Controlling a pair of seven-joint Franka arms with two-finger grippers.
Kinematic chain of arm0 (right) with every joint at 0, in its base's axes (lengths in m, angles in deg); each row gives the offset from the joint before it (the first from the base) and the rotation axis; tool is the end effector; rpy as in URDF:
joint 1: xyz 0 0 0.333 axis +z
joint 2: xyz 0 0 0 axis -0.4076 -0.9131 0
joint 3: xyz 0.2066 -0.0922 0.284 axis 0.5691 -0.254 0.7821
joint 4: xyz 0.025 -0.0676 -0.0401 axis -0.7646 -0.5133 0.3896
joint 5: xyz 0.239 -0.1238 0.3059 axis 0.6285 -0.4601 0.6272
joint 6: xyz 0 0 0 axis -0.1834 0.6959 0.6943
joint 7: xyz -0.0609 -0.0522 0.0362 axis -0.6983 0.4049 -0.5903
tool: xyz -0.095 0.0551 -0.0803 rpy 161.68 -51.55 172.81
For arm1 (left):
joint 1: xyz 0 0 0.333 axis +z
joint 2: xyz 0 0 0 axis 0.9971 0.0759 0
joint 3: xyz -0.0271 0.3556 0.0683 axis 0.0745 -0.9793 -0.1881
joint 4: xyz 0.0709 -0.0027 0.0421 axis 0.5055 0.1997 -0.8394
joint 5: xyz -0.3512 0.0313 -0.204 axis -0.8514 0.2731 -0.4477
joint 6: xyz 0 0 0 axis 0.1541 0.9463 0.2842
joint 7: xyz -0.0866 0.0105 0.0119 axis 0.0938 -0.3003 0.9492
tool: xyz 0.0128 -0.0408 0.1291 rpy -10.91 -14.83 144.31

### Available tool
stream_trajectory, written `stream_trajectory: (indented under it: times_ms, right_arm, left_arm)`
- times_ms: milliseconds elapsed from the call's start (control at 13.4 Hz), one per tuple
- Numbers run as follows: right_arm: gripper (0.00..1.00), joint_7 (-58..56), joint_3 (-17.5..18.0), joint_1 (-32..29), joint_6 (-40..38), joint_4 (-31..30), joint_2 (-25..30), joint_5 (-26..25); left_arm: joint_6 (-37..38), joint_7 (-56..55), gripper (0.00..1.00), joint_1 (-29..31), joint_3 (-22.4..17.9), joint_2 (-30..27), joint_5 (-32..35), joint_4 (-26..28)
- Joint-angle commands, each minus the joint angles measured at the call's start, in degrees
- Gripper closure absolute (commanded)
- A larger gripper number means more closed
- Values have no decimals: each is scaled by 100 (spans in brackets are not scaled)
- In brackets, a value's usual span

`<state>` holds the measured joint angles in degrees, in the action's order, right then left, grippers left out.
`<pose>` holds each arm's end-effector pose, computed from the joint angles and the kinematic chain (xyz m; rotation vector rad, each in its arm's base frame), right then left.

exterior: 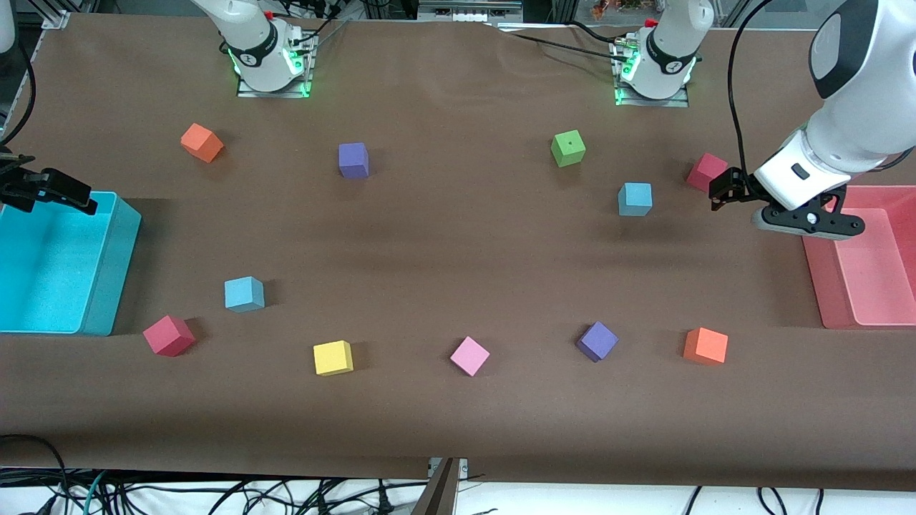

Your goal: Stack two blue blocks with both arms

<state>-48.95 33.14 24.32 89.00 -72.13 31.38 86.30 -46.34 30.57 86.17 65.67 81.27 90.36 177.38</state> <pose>0.6168 -0.0548 0.5983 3.1182 -0.0428 -0.0014 0.5797 -0.0603 0.5372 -3.1003 0.2270 0.0888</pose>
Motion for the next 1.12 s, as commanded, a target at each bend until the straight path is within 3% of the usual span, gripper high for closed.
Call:
stream_trajectory:
  times_ms: [0, 1048]
  right_arm:
    - [0, -15, 37, -53, -74, 137, -65, -34]
    - [0, 3, 99, 34, -12, 128, -249, -25]
  left_arm:
    - [21, 59, 0, 53, -26, 17, -32, -155]
    - [39, -20, 0, 9, 35, 34, -32, -182]
